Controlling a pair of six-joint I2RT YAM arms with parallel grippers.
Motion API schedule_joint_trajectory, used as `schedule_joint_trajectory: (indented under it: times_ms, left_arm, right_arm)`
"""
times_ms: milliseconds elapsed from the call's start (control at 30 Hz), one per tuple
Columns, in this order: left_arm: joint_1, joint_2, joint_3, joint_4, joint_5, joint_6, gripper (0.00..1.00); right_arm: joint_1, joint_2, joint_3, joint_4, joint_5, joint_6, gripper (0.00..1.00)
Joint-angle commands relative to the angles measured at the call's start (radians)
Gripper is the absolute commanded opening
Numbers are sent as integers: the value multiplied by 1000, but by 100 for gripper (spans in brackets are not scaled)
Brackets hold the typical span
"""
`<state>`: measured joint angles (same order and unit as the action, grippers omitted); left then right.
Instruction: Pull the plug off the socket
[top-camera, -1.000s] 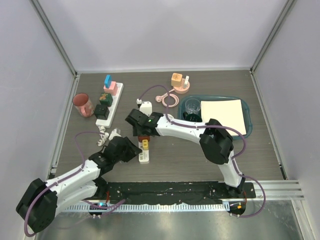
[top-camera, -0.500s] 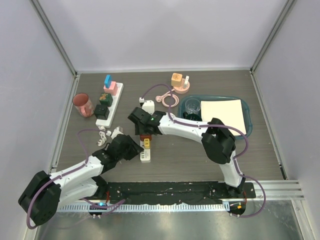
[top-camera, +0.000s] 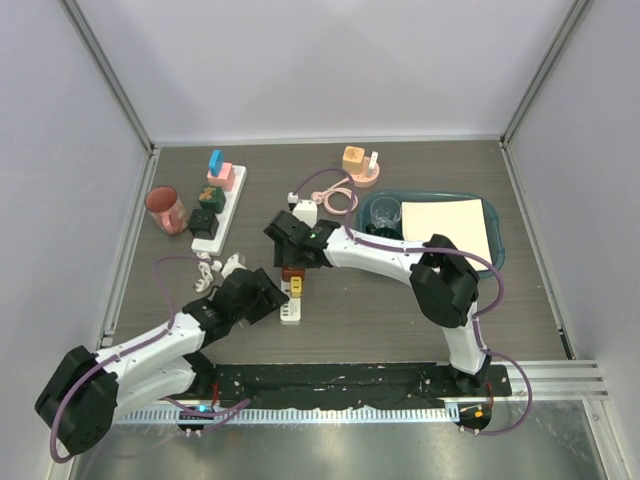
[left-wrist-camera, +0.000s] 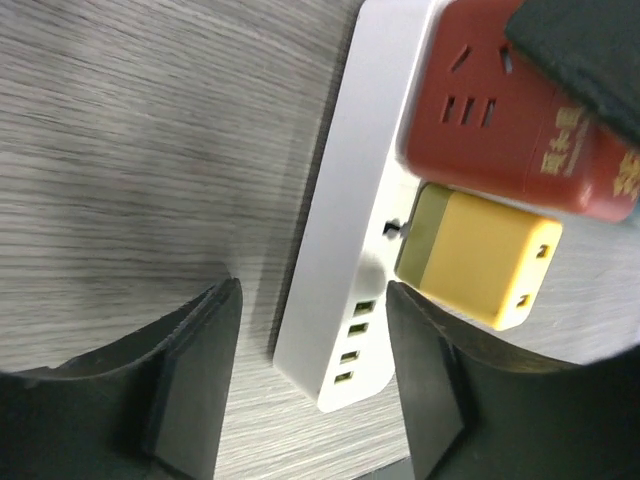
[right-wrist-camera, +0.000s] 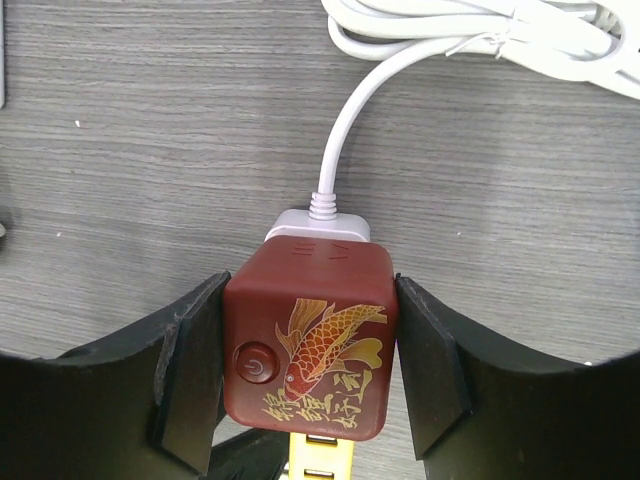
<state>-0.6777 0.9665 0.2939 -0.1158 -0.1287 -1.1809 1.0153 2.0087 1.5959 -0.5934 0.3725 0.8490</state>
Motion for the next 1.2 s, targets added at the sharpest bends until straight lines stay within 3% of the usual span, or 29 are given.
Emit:
schedule_joint_trajectory:
  times_ms: [0,333,367,600,833,1000,1100,1167]
  left_arm:
    - [1,-52,63,-192,12,154,68]
    - [-6,-218,47,-184,102,244,78]
    - [-8,-218,44,-164,110,251,84]
    - [-45,-95,57,-142,77,285,85]
    - [-147,-17,62,-70,-52,257,83]
    - [-163,21,53,-44,-101,254,76]
    - [-169,25,41,-39,-117,239,64]
    - [-174,14,31,-36,-132,233,51]
  right_arm:
    - [5,-90,-4,72,-9,73,1]
    - [5,-70,50,35,-3,74,1]
    - [5,-70,53,35,-1,76,1]
    - [3,-64,79,27,-3,94,1]
    - [3,-62,95,20,-7,96,1]
    - [5,-56,87,21,-12,97,1]
    - [3,-53,88,21,-15,102,1]
    - [3,-45,98,21,-21,101,1]
